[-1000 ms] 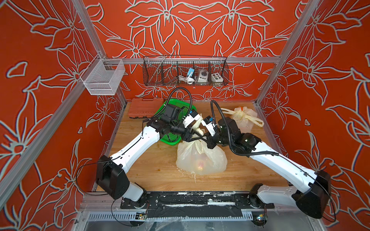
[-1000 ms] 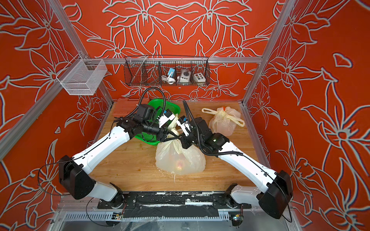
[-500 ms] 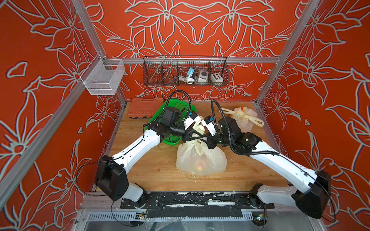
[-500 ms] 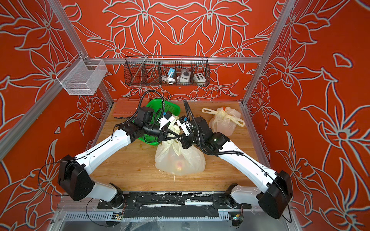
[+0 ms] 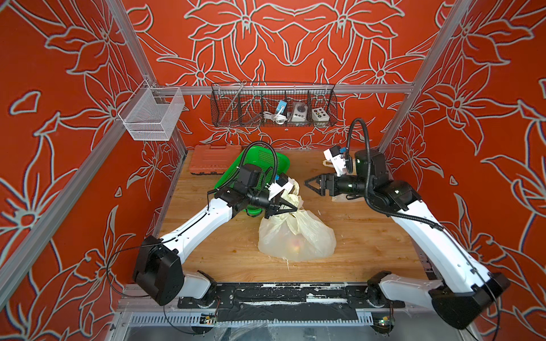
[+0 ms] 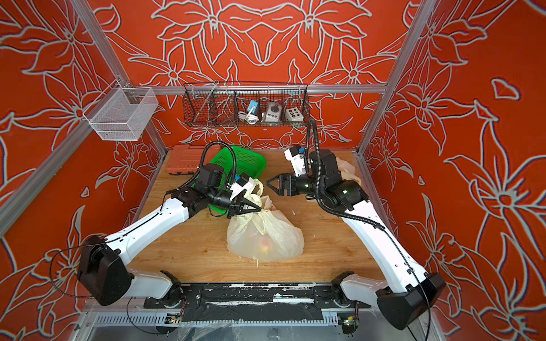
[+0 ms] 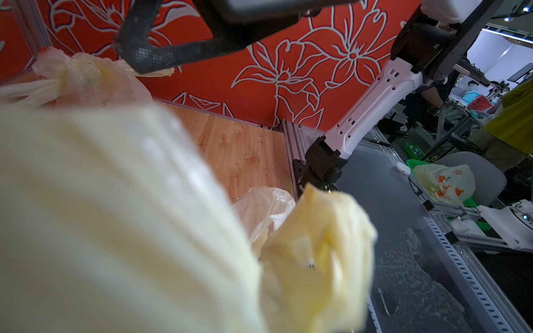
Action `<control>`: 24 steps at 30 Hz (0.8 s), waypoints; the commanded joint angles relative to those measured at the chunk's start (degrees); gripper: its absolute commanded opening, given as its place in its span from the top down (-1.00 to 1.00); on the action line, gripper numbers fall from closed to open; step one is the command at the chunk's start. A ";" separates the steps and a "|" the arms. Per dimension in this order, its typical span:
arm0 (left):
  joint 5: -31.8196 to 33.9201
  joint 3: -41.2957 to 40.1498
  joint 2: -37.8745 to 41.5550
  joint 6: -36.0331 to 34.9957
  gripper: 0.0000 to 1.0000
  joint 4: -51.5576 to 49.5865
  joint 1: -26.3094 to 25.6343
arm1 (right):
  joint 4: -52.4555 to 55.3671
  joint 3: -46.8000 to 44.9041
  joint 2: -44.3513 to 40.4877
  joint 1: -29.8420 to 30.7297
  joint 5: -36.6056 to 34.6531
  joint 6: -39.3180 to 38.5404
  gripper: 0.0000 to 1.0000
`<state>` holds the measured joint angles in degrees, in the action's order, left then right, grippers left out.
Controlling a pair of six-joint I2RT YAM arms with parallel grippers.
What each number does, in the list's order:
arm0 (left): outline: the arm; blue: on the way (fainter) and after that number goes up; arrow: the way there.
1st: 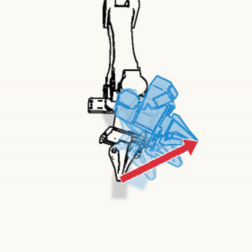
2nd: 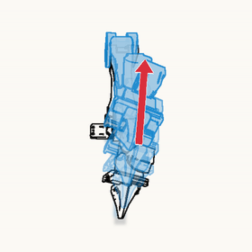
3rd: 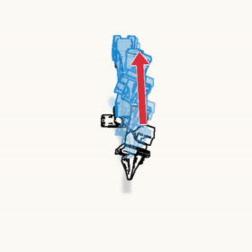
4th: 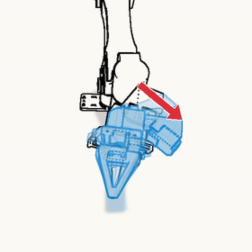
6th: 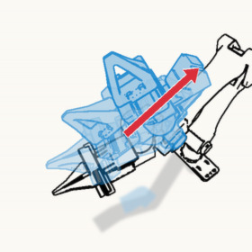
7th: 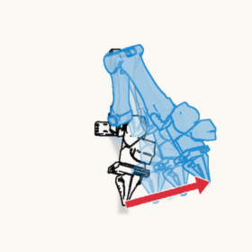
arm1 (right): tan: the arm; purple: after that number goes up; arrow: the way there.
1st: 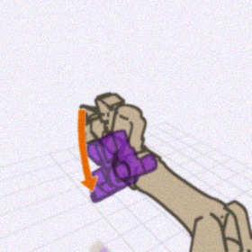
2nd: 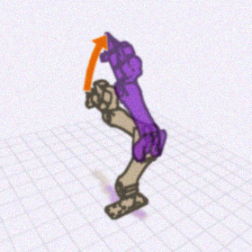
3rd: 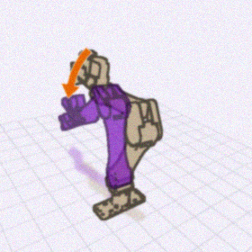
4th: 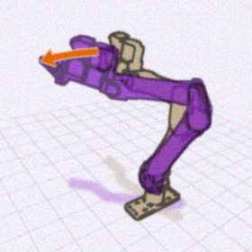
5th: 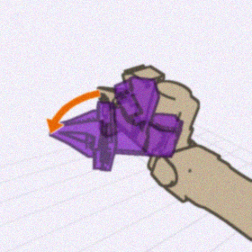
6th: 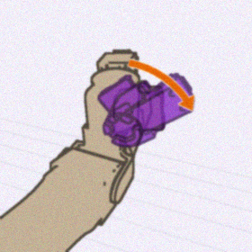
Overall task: Place the peach into a plastic bag & tie a knot
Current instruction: Cross the plastic bag at the center of the board.
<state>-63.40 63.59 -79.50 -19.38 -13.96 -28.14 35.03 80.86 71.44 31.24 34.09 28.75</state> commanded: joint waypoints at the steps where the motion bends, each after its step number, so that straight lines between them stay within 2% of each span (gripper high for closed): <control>1: -2.69 0.30 1.19 -2.97 1.00 0.97 -0.85 | 4.26 5.20 4.43 3.13 2.25 2.98 -0.73; 5: -2.43 0.30 1.16 -3.58 1.00 0.33 -1.13 | 4.39 9.06 8.18 5.42 2.72 3.26 -0.73; 9: -1.98 0.30 1.58 -3.78 1.00 0.57 -1.13 | 5.35 10.03 9.98 5.78 2.89 3.41 -0.51; 11: -1.72 0.39 1.67 -3.67 1.00 0.62 -1.13 | 4.74 9.49 10.22 5.36 2.25 4.18 -0.04; 14: -0.27 -0.58 2.92 -3.92 1.00 0.33 -1.00 | -0.29 5.42 7.91 2.56 2.96 7.89 0.56; 17: 0.87 -2.59 4.76 -1.89 1.00 2.68 -0.62 | -3.99 1.98 5.09 -0.22 4.42 9.43 1.00; 24: 2.31 -5.39 6.90 5.72 1.00 9.00 0.89 | -4.96 -5.07 -1.39 -2.94 -1.16 6.48 1.00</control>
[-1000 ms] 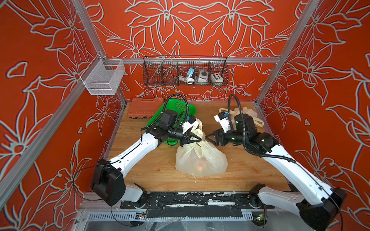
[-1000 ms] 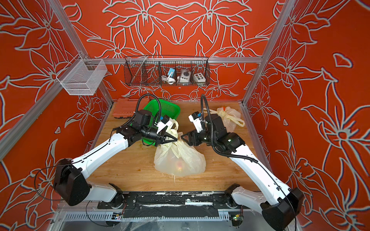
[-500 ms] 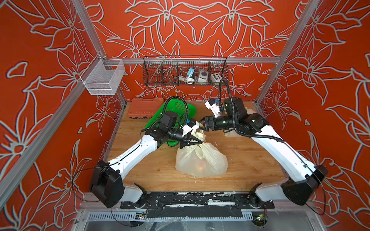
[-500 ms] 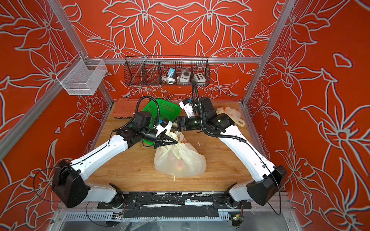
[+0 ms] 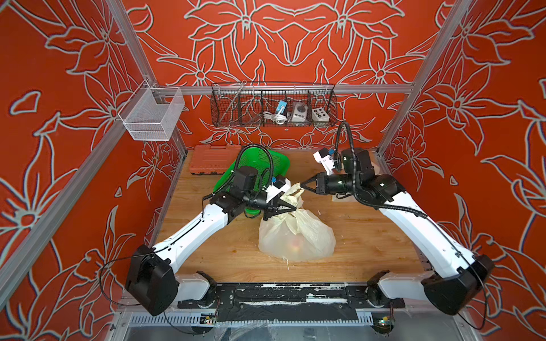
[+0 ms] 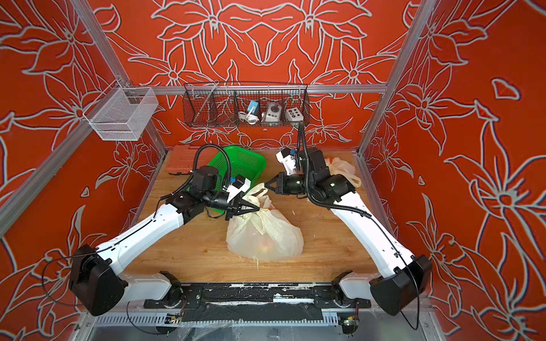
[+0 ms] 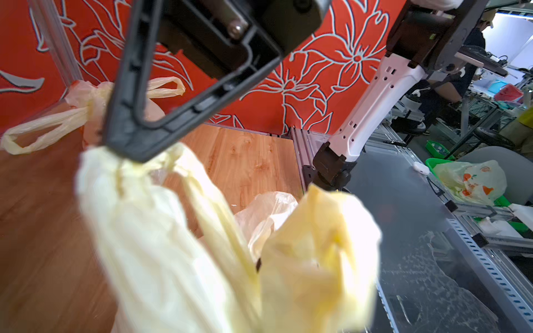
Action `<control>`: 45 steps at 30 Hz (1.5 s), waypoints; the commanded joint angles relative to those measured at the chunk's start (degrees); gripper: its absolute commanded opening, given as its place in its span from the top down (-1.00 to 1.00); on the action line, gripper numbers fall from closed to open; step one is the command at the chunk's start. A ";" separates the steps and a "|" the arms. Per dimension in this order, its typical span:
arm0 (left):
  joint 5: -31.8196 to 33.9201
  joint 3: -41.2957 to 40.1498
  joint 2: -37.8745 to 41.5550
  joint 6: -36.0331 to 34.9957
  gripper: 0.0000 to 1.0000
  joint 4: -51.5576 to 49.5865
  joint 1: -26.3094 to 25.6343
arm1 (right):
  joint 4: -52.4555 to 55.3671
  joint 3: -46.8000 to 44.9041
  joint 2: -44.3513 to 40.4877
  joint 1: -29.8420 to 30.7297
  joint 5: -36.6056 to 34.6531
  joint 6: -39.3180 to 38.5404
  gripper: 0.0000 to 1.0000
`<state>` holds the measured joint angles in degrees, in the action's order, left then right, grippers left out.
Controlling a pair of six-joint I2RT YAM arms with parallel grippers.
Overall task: Place the peach into a plastic bag & tie a knot
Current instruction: Cross the plastic bag at the center of the board.
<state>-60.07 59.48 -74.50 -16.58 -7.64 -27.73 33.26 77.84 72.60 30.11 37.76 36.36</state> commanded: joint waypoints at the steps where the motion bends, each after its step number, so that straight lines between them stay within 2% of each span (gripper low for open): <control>1: -0.48 -1.39 1.88 3.65 1.00 2.71 0.61 | -2.82 -2.63 -2.96 -1.85 -5.62 -1.80 1.00; 3: 0.20 -1.54 1.75 6.69 1.00 3.58 1.58 | -2.31 -4.10 -4.13 -1.92 -7.93 -3.63 1.00; 5: 1.58 -2.55 1.73 12.64 1.00 7.06 3.35 | -3.83 -7.33 -6.47 -1.92 -10.02 -4.71 1.00; 7: 1.09 -2.88 1.73 15.96 1.00 8.50 4.88 | -4.91 -9.73 -8.64 -1.85 -10.01 -5.91 1.00; 11: -0.61 -1.55 1.13 15.52 0.94 4.27 5.42 | -5.83 -10.90 -11.72 -0.91 -6.36 -8.16 1.00; 16: -2.39 0.21 -1.14 18.44 0.94 3.11 5.40 | -0.69 -8.19 -10.27 3.35 -6.02 -11.31 1.00; 19: -3.43 1.86 -2.35 17.63 0.93 0.19 5.49 | 1.80 -7.94 -9.81 7.62 -8.66 -11.39 1.00; 29: -3.61 3.76 -2.05 16.51 0.80 -3.95 5.49 | 0.10 -9.88 -6.41 19.15 -13.73 -3.65 1.00; 35: -4.15 5.03 -1.84 15.66 0.75 -8.23 5.53 | -13.41 -16.38 -2.74 20.57 -15.00 4.14 1.00; 40: -4.81 4.17 -1.24 13.77 0.59 -14.22 5.54 | -19.01 -17.61 -0.23 20.38 -19.29 3.84 1.00; 45: -3.28 3.31 -0.84 11.66 0.44 -21.07 7.06 | -20.34 -17.88 0.57 19.40 -17.26 3.11 1.00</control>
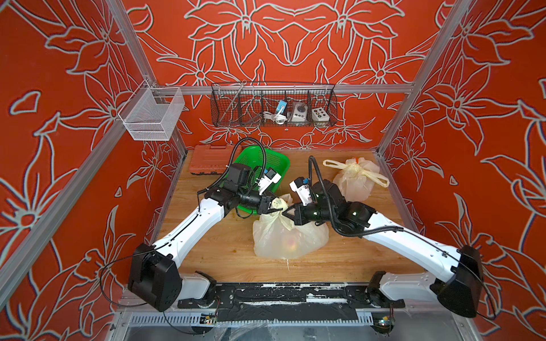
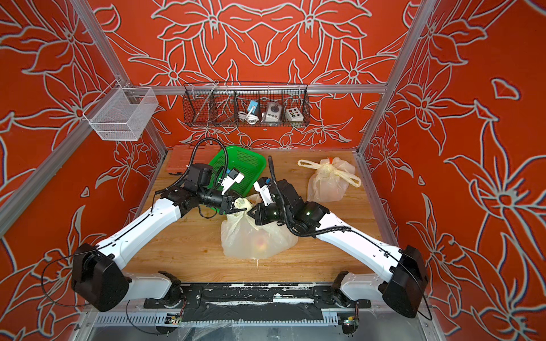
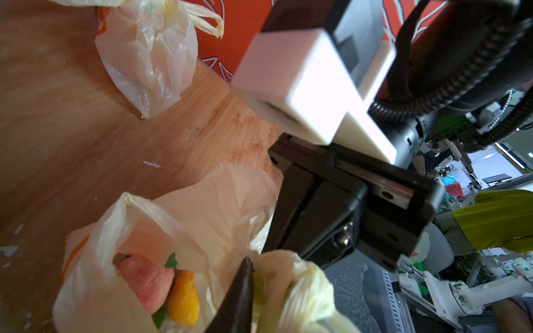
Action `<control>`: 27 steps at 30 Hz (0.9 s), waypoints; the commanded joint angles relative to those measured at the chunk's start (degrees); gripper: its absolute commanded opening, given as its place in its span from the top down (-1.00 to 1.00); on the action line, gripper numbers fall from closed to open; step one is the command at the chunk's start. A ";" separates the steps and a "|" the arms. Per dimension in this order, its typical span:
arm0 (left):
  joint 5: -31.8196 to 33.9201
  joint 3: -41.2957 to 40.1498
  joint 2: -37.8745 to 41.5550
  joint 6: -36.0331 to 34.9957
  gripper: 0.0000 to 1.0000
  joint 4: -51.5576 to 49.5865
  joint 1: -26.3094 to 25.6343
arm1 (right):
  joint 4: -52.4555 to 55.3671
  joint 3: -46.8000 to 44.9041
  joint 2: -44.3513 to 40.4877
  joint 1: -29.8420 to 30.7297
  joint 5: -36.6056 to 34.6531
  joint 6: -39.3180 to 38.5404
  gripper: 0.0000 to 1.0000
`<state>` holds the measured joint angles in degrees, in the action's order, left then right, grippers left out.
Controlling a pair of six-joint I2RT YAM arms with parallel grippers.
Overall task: Place the peach into a plastic bag & tie a knot
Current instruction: Cross the plastic bag at the center of the board.
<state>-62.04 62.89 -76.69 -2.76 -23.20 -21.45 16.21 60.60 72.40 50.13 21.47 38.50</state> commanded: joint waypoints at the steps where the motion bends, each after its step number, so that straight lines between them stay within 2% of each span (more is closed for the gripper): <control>1: -1.40 -0.18 1.45 -2.33 0.39 -6.30 1.13 | -3.46 -0.79 1.17 -0.86 -0.15 1.13 1.00; 7: -0.75 -0.40 2.12 -4.90 0.29 -10.79 2.59 | -4.32 -1.09 2.71 -1.67 2.33 1.79 1.00; 14: 2.79 -0.10 2.73 -7.19 0.31 -15.04 3.95 | -5.09 -1.18 2.92 -2.36 4.85 2.86 1.00; 19: -1.97 -0.99 4.13 -6.95 0.31 -12.86 4.11 | -4.75 -1.07 2.80 -2.12 7.29 4.27 1.00; 27: -3.40 -1.91 4.72 -4.37 0.29 -8.78 3.27 | 0.84 1.91 1.72 0.53 7.26 4.74 1.00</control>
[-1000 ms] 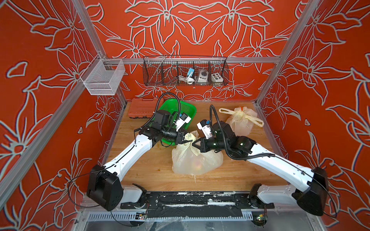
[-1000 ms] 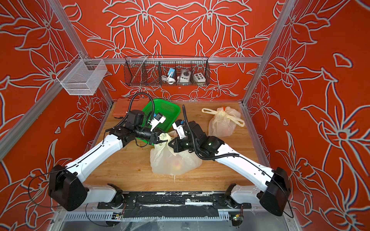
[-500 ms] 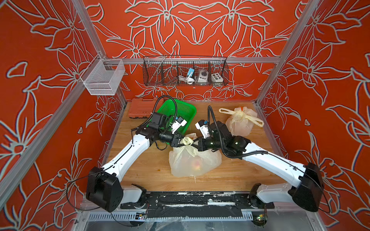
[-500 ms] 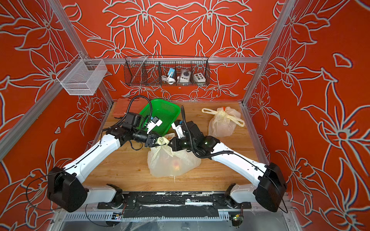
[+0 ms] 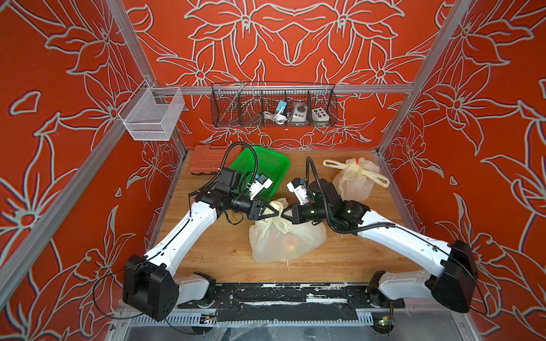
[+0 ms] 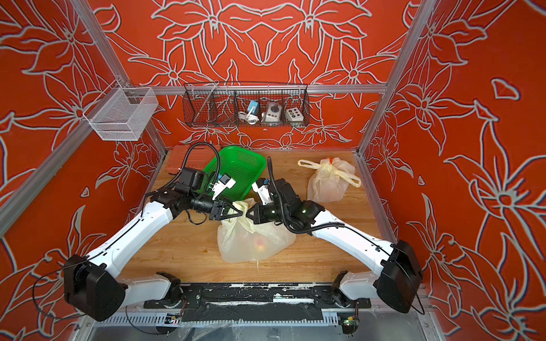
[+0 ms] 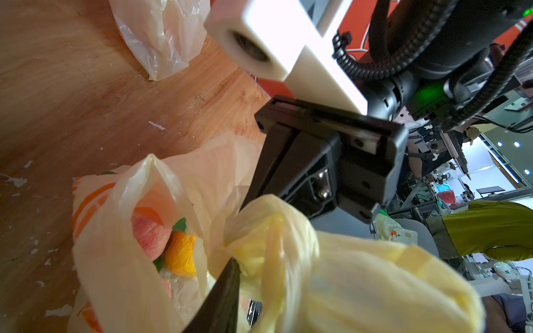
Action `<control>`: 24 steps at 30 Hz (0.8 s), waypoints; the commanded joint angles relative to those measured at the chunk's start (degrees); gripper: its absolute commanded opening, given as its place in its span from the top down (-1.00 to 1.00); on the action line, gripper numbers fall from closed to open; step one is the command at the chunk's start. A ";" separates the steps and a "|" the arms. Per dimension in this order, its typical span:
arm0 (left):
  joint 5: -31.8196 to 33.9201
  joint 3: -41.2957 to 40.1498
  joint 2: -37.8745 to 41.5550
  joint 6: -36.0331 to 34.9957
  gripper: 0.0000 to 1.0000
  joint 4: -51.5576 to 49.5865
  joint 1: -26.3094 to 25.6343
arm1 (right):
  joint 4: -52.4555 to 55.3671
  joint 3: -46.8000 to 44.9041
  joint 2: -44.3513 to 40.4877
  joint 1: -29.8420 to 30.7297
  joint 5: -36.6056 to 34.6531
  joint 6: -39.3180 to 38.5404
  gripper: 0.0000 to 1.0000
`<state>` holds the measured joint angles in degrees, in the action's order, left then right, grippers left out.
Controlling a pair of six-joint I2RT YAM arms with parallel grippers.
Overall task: Place the peach into a plastic bag & tie a knot
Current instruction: Cross the plastic bag at the center of the board.
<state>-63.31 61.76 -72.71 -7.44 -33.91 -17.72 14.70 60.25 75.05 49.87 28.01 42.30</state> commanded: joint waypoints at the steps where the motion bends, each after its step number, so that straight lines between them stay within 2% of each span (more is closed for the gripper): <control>1: -2.06 -0.74 0.56 0.65 0.33 2.37 -0.62 | 3.36 3.02 -1.12 0.96 0.89 0.81 1.00; 2: -1.87 -0.64 0.27 1.09 0.40 2.70 -0.74 | 4.35 3.66 -1.32 1.09 1.07 0.62 1.00; 4: -1.76 -0.11 -0.60 2.34 0.74 3.47 -0.81 | 7.26 5.34 -1.79 1.57 1.08 -0.04 1.00; 6: -1.18 0.82 -1.53 2.52 0.96 2.96 -0.76 | 9.40 6.42 -2.10 1.87 2.22 -0.34 1.00; 7: -0.98 1.27 -1.89 2.48 1.00 2.69 -0.75 | 10.56 6.99 -2.13 2.15 2.55 -0.35 1.00; 9: -1.28 1.74 -2.27 3.39 1.00 3.46 -0.83 | 11.10 6.60 -1.64 2.79 1.87 0.00 1.00; 12: -1.94 1.47 -1.80 6.61 1.00 6.65 -0.98 | 5.09 4.15 0.99 3.42 2.21 2.71 1.00; 15: -1.92 0.79 -0.80 8.13 0.98 7.98 -1.43 | -0.52 3.27 4.79 3.69 -0.46 4.23 1.00; 18: -1.90 0.16 -0.24 6.86 0.90 5.30 -1.44 | -3.35 2.45 6.89 3.28 -5.56 4.20 1.00; 24: 0.95 0.03 0.15 1.52 0.67 -2.78 -1.44 | -2.37 2.99 7.39 1.41 -6.66 -0.19 1.00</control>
<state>-60.97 61.80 -74.26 -2.92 -31.92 -18.48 14.02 63.16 81.91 52.23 25.06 43.97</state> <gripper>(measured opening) 0.155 0.050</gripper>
